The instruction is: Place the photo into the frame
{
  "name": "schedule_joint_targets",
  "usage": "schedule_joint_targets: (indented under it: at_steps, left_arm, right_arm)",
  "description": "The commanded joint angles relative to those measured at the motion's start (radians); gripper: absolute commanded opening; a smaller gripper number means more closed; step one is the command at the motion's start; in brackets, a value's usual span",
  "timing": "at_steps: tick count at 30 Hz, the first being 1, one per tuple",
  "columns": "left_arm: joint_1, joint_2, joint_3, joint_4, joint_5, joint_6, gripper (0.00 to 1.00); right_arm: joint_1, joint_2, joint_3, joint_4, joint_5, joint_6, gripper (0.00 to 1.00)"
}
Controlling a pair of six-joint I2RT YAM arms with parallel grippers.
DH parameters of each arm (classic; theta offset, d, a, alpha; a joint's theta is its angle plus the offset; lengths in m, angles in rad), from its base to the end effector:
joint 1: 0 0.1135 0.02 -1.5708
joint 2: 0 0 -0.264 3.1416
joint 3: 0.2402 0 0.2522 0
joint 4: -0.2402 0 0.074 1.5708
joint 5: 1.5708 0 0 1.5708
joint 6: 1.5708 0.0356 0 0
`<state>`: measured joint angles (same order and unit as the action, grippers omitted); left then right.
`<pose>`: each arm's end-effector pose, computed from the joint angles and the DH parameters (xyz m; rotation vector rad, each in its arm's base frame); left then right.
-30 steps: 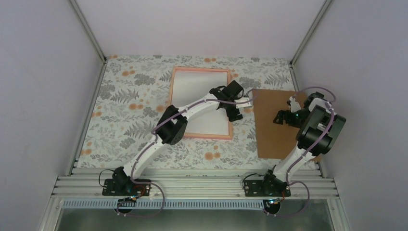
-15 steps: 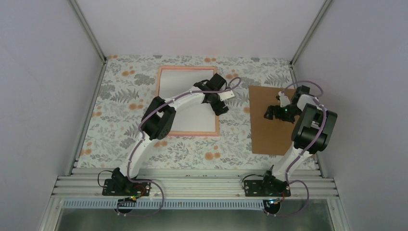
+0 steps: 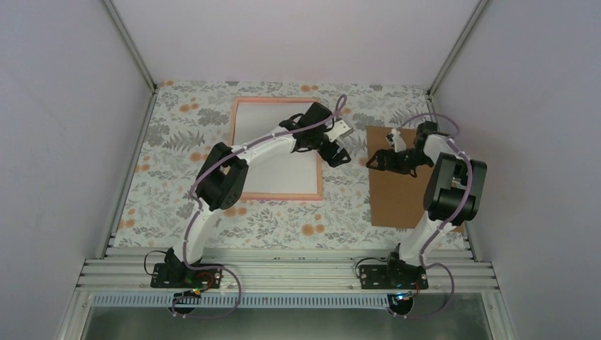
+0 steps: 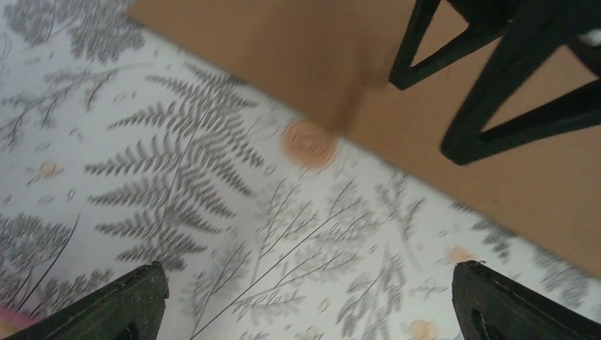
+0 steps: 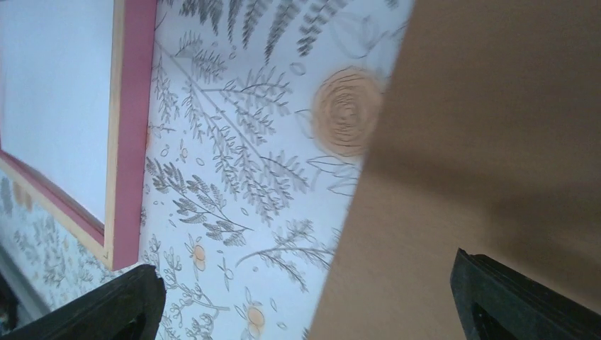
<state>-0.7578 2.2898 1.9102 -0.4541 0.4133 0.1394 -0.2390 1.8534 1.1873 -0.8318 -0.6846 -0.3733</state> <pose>0.3644 -0.3646 0.1982 1.2418 2.1224 -0.7775 0.3266 -0.0564 0.1615 -0.2185 2.7207 0.8973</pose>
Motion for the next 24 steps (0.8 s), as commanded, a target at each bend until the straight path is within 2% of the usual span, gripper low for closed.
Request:
schedule_joint_targets:
  at_steps: [1,6,13,24]
  left_arm:
    - [-0.027,-0.034,0.006,0.131,0.124,-0.137,1.00]
    - [-0.061,0.061,0.100,0.125,0.133,-0.192,1.00]
    - [-0.092,0.134,0.143,0.142,0.147,-0.222,1.00]
    - [-0.098,0.187,0.164,0.154,0.166,-0.238,1.00]
  right_arm:
    - [-0.084,-0.125,0.047,-0.024,0.148,-0.030,1.00]
    - [-0.219,-0.073,0.088,-0.061,0.304,-0.118,1.00]
    - [-0.377,0.035,0.177,-0.068,0.415,-0.182,1.00]
    - [-0.438,0.171,0.303,-0.081,0.477,-0.250,1.00]
